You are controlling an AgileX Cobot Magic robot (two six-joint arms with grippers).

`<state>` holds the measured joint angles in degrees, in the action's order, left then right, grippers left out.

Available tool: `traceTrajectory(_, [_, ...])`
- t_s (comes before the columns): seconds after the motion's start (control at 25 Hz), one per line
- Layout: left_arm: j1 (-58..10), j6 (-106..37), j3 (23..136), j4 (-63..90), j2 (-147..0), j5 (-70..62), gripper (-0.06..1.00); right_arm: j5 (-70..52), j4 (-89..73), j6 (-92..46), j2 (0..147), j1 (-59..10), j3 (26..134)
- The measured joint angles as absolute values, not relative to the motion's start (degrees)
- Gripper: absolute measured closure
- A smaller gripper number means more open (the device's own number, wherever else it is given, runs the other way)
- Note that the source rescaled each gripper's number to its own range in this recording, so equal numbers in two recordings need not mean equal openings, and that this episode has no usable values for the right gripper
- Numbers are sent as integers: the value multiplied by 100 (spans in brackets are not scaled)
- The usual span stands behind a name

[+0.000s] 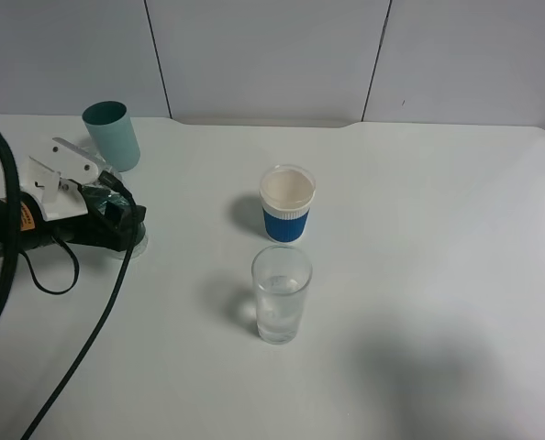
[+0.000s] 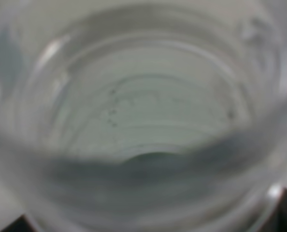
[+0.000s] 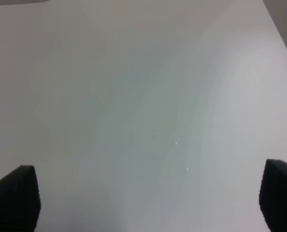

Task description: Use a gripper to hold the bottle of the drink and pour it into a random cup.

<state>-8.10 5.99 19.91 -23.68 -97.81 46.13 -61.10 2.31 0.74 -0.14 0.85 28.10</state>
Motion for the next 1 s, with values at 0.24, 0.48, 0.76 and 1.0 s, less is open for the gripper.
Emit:
traceTrajectory(0.24, [-810,628,1991,-2368,-9781,4711,38,-6110,231,74,-14,85,2810])
traceTrajectory(0.48, [-810,877,1991,-2289,-9781,4656,-3,-6110,231,74,-14,85,2810])
traceTrajectory(0.76, [-814,1097,1729,-2138,-9639,4551,-5,-6110,231,74,-14,85,2810])
traceTrajectory(1.0, [-814,1125,1326,-1718,-9079,4333,-5,-6110,231,74,-14,85,2810])
